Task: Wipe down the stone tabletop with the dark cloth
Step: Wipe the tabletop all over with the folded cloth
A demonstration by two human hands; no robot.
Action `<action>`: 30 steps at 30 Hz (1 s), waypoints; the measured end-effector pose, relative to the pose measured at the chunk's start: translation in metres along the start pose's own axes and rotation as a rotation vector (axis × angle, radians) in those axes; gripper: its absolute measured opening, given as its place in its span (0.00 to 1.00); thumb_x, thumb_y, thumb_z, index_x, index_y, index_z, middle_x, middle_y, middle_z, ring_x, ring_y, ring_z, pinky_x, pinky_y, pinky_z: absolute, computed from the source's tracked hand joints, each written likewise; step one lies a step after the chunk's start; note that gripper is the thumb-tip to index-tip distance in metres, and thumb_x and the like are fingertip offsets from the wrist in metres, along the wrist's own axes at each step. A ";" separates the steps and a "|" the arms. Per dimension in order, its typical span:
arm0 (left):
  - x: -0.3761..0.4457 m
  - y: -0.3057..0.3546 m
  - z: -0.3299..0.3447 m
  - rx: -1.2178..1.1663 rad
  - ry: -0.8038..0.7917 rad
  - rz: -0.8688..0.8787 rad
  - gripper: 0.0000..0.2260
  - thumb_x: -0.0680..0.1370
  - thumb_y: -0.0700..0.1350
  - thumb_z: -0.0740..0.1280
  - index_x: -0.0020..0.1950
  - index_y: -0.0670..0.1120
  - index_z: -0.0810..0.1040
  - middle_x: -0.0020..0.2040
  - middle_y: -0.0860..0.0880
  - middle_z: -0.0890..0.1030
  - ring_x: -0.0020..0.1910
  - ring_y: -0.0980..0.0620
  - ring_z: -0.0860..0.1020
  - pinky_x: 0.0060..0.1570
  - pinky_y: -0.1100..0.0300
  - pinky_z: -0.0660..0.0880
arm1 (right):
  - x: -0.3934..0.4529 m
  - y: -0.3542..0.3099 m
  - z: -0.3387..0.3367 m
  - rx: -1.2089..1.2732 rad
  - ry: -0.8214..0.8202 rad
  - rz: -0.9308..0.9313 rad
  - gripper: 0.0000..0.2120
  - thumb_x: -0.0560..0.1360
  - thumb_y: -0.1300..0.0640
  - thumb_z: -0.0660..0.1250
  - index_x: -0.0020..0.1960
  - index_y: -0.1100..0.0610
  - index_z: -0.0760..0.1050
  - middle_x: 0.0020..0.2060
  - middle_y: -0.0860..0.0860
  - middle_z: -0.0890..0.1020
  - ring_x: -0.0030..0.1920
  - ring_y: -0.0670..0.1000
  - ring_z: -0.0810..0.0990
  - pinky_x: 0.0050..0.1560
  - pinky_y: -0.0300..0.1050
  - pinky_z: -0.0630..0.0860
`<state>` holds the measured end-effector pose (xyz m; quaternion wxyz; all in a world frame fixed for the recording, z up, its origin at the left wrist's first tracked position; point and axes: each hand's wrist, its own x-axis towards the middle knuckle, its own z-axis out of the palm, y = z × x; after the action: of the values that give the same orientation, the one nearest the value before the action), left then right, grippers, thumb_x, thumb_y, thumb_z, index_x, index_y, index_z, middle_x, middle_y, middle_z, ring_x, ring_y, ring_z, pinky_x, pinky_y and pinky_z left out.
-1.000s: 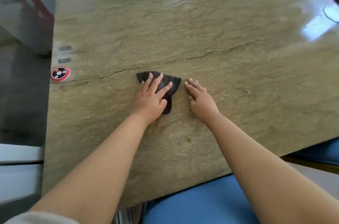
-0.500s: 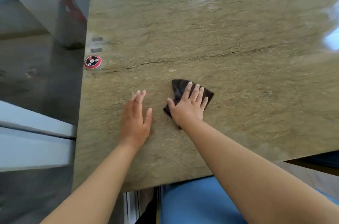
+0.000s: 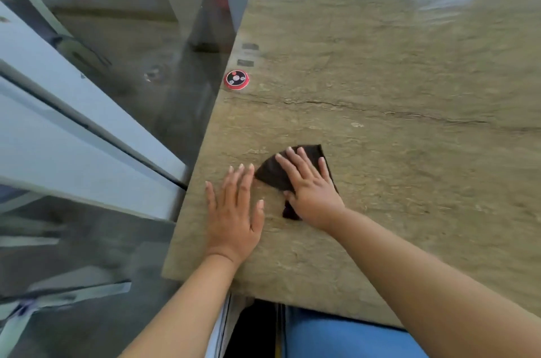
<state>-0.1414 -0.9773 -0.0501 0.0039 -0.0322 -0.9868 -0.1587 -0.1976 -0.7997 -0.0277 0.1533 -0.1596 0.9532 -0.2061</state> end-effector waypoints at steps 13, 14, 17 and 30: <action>-0.085 0.006 -0.006 -0.114 0.228 -0.436 0.29 0.81 0.59 0.48 0.78 0.44 0.56 0.78 0.46 0.55 0.78 0.49 0.51 0.77 0.49 0.47 | 0.082 -0.057 0.018 -0.055 0.038 0.034 0.30 0.81 0.44 0.48 0.78 0.49 0.41 0.78 0.49 0.42 0.77 0.50 0.36 0.71 0.61 0.29; -0.095 0.005 -0.004 -0.130 0.215 -0.508 0.31 0.80 0.61 0.46 0.78 0.43 0.56 0.79 0.46 0.54 0.78 0.50 0.48 0.77 0.48 0.48 | 0.074 -0.073 0.027 -0.057 0.010 -0.083 0.29 0.81 0.44 0.48 0.79 0.49 0.43 0.78 0.48 0.44 0.77 0.49 0.37 0.71 0.61 0.30; -0.107 0.000 -0.006 -0.256 0.199 -0.558 0.34 0.79 0.64 0.45 0.78 0.44 0.54 0.80 0.51 0.50 0.78 0.55 0.45 0.76 0.50 0.52 | 0.041 -0.087 0.047 -0.115 -0.121 -0.486 0.27 0.81 0.48 0.54 0.78 0.45 0.49 0.78 0.44 0.50 0.77 0.46 0.42 0.73 0.57 0.32; -0.109 -0.014 -0.033 -0.965 0.404 -0.695 0.27 0.78 0.58 0.49 0.75 0.50 0.62 0.73 0.52 0.65 0.70 0.61 0.64 0.69 0.65 0.60 | 0.008 -0.104 0.064 -0.127 -0.120 -0.527 0.28 0.81 0.49 0.55 0.78 0.45 0.48 0.78 0.44 0.50 0.78 0.47 0.43 0.75 0.56 0.35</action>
<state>-0.0339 -1.0072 -0.0251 0.1234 0.3230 -0.7366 -0.5813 -0.1571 -0.9143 -0.0391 0.1401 -0.4234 0.8790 -0.1689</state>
